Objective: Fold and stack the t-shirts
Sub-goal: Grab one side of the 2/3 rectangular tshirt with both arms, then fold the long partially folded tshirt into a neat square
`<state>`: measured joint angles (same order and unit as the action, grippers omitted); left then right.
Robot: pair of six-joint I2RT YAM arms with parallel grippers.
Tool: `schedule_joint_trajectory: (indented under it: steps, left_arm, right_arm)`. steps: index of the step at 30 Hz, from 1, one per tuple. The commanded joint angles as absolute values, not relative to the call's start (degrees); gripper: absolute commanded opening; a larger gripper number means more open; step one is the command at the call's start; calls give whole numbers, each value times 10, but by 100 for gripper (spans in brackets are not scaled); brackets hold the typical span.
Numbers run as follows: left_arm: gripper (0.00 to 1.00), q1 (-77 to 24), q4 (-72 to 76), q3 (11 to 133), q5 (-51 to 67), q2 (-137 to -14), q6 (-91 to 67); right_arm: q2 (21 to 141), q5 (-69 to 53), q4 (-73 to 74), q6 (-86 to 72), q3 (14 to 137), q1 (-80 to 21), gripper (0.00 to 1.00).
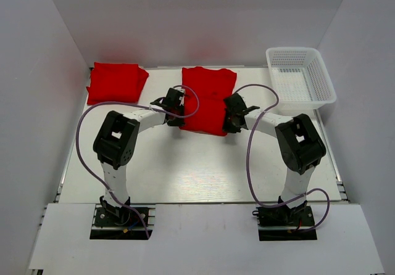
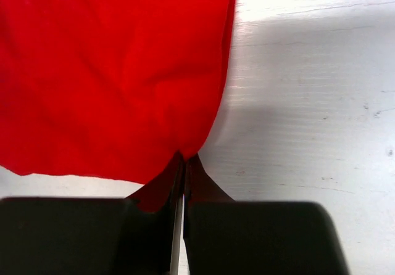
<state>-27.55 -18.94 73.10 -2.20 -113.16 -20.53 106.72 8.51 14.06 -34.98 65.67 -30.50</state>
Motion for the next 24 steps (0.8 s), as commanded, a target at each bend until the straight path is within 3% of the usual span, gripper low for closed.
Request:
schedule_joint_trajectory:
  steps: [1,9,17,24]
  left_arm:
    - [0,-284,-234,679,28,-1173,-207]
    - [0,-284,-271,598,33,-1013,-220]
    - [0,-295,-345,517,107,-775,-249]
    - [0,-295,-384,590,128,-731,-267]
  right_arm:
    - [1057,47,141,-348,639,-309,0]
    - [956,68,207,-330,603,-311,0]
    - [788,-23,273,-344,484,-319,0]
    - [690,-47,266,-322,518,-325,0]
